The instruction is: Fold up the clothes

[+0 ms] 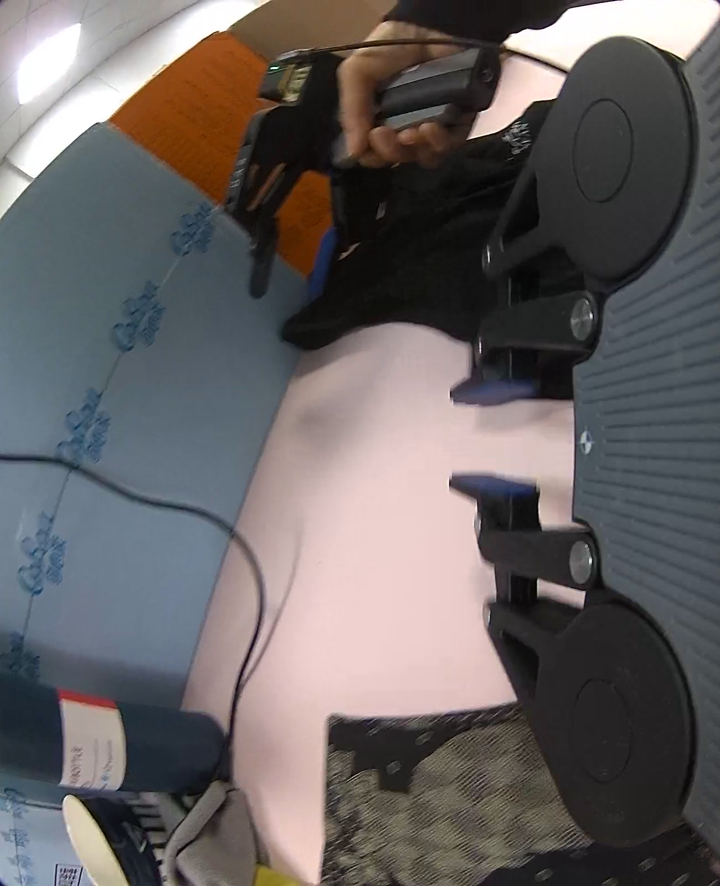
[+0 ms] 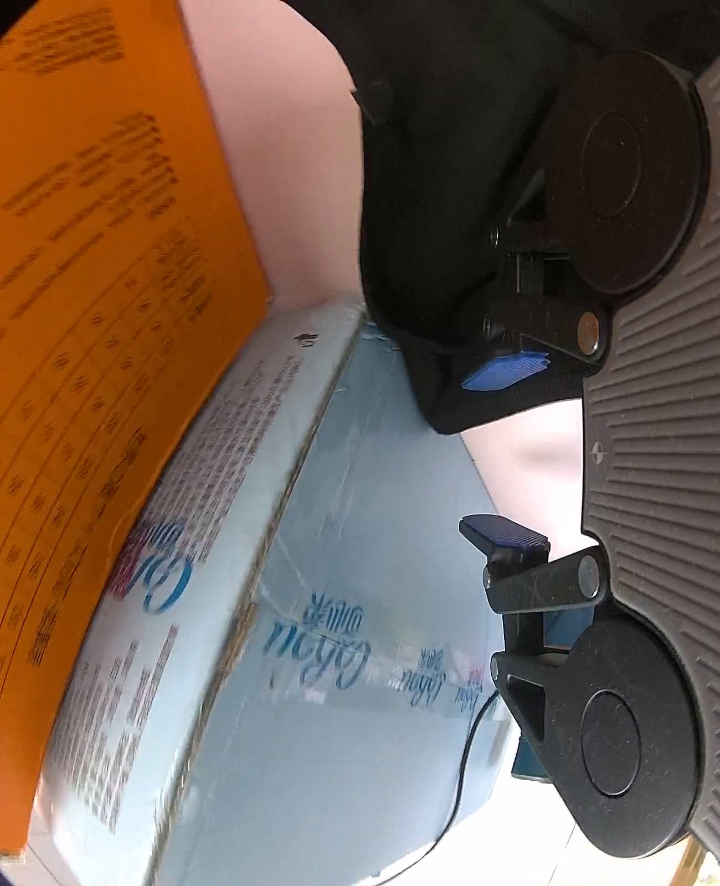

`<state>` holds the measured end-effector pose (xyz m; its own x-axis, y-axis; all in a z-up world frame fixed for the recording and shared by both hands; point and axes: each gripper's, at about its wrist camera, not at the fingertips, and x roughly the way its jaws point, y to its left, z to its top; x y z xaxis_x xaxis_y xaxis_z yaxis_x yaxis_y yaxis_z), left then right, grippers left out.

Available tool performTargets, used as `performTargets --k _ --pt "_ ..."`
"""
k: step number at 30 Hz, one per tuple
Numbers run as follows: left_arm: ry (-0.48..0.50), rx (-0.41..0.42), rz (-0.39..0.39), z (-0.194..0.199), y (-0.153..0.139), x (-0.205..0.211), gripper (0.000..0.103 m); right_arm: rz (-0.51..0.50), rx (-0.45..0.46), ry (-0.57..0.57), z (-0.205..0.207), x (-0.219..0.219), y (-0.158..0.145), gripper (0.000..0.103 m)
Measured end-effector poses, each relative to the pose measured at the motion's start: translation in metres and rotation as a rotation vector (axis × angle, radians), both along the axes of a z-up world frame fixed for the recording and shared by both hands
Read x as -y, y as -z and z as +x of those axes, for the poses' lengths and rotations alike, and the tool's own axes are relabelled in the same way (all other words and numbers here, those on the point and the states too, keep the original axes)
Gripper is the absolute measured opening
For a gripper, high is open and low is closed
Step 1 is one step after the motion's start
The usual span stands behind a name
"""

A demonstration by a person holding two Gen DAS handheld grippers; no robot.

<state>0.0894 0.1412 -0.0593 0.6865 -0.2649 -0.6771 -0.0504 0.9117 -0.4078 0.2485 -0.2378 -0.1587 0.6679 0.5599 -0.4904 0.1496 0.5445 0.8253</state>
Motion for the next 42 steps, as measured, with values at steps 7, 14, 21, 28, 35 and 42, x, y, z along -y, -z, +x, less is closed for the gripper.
performTargets --k 7,14,21,28,35,42 --pt "0.055 -0.049 0.036 0.004 0.014 0.031 0.061 0.012 0.166 0.058 -0.103 0.055 -0.044 0.069" --pt "0.080 -0.060 -0.023 0.007 0.019 0.041 0.001 -0.101 0.159 0.340 -0.296 0.146 -0.058 0.080" --pt "0.066 -0.087 0.158 0.014 0.009 0.035 0.001 -0.141 0.003 0.483 -0.457 0.182 -0.035 0.080" --pt "0.086 -0.054 0.353 0.002 -0.019 0.042 0.036 -0.178 -0.069 0.358 -0.534 0.173 -0.019 0.080" --pt "0.214 0.029 0.333 -0.034 -0.053 0.078 0.055 -0.019 -0.092 0.292 -0.585 0.148 -0.010 0.080" --pt "0.477 0.081 0.259 -0.030 -0.068 0.183 0.073 -0.195 0.010 0.172 -0.552 0.090 -0.024 0.035"
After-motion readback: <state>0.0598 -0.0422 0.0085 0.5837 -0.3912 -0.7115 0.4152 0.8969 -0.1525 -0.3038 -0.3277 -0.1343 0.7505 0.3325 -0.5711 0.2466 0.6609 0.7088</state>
